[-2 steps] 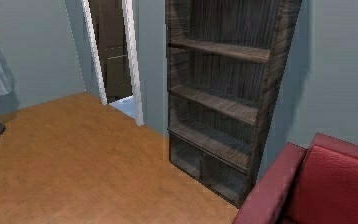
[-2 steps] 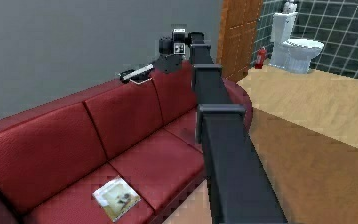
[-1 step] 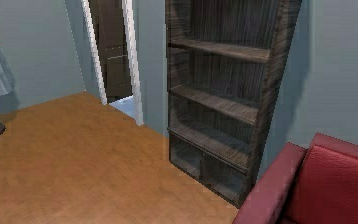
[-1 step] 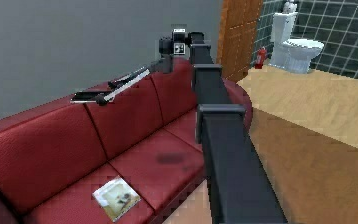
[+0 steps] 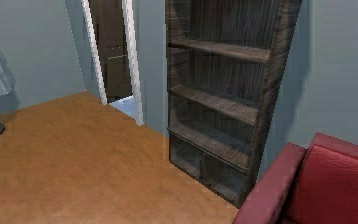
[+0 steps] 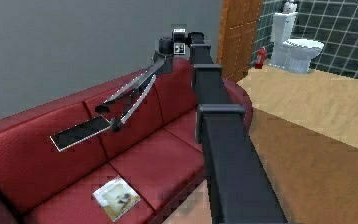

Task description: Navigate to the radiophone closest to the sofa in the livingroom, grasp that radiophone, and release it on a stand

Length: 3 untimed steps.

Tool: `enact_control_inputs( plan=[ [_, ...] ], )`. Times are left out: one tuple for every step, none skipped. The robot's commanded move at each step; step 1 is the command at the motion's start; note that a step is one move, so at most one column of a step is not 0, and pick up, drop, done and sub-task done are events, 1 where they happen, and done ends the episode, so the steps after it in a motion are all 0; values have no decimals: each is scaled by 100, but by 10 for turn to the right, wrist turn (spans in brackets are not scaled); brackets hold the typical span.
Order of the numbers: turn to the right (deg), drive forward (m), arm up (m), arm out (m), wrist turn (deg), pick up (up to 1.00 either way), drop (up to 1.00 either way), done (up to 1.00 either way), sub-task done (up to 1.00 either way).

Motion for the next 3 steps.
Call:
enact_control_inputs(
  plan=[
    [0,0,0,-46,0,0,0,0,0],
    [-450,0,0,0,0,0,0,0,0],
    [0,30,0,0,0,0,0,0,0]
  ],
)
